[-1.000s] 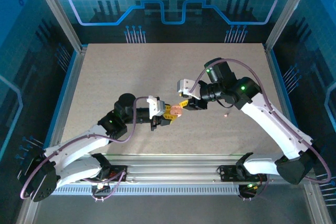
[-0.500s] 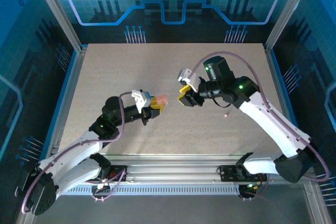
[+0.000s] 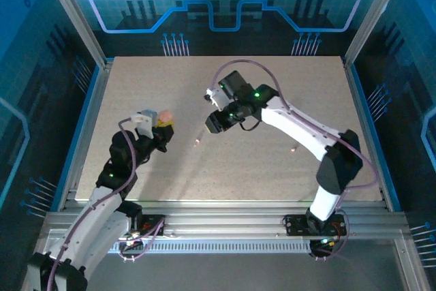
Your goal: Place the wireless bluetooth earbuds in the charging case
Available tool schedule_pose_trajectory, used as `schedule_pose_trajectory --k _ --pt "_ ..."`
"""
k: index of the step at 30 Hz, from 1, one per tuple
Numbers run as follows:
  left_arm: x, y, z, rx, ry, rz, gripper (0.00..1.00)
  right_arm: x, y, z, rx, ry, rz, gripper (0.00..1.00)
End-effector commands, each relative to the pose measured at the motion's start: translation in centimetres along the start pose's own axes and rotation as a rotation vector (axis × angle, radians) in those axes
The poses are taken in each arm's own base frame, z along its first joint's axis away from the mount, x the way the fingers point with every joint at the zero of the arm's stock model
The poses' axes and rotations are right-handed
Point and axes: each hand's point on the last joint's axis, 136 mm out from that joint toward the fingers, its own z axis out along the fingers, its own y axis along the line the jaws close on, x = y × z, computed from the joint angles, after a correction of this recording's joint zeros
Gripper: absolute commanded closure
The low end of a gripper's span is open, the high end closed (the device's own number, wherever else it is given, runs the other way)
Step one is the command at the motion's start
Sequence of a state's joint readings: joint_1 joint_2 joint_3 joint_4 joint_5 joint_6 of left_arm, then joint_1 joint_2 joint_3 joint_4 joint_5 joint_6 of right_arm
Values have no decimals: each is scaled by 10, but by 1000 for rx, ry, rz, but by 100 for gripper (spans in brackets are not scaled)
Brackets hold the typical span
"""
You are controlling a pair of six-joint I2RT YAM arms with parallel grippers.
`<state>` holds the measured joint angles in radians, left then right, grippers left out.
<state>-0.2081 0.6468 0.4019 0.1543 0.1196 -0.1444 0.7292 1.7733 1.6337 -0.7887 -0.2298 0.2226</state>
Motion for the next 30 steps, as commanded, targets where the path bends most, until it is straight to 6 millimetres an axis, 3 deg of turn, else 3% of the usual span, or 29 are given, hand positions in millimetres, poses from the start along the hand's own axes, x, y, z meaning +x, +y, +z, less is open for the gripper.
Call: schedule_pose_trajectory --k 1,5,7,15,19,30 --pt "13 31 -8 -133 28 -109 83 -1 1 24 15 51 200 63" --pt "13 42 -10 -182 25 -133 83 6 -11 61 88 106 454 67" --pt "13 46 -11 -200 26 -141 83 14 -16 78 148 151 563 64" --pt "13 53 -14 -233 33 -138 82 27 -11 127 232 183 770 60" --pt "13 53 -14 -228 31 -137 81 31 -23 138 302 189 835 57" --pt "19 52 -12 -216 32 -158 81 28 -38 158 402 182 897 60"
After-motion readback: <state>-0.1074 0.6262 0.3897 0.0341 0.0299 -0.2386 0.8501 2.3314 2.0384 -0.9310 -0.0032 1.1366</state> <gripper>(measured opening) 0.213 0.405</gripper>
